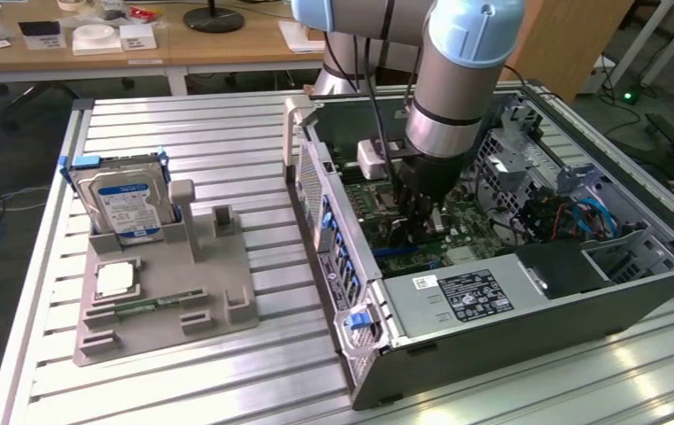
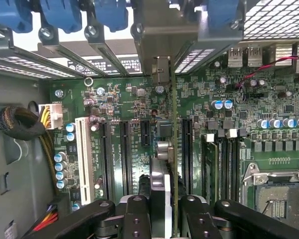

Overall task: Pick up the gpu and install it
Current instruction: 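Insert the gpu into the slot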

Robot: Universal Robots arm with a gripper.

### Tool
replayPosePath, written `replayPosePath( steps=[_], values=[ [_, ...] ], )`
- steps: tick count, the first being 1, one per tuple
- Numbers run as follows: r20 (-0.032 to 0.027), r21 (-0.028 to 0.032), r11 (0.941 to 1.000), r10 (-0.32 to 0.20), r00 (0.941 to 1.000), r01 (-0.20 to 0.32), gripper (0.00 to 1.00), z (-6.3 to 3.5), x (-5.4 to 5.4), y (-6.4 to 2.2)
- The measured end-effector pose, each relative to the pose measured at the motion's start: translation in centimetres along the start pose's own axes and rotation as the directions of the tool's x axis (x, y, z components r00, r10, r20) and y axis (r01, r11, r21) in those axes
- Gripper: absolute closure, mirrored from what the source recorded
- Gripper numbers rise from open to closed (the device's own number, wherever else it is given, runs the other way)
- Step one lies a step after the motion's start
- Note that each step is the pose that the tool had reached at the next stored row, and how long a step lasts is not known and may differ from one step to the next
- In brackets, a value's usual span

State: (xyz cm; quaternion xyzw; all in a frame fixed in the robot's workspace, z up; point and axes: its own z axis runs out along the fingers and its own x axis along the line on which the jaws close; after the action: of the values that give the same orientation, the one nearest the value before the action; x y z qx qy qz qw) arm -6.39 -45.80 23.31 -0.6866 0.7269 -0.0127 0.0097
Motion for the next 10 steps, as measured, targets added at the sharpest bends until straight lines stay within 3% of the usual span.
replayPosePath(
  steps=[10],
  values=[
    [0.0001, -0.0002, 1.0000, 0.000, 1.0000, 0.000, 0.72, 0.25, -0.01, 0.01]
  ],
)
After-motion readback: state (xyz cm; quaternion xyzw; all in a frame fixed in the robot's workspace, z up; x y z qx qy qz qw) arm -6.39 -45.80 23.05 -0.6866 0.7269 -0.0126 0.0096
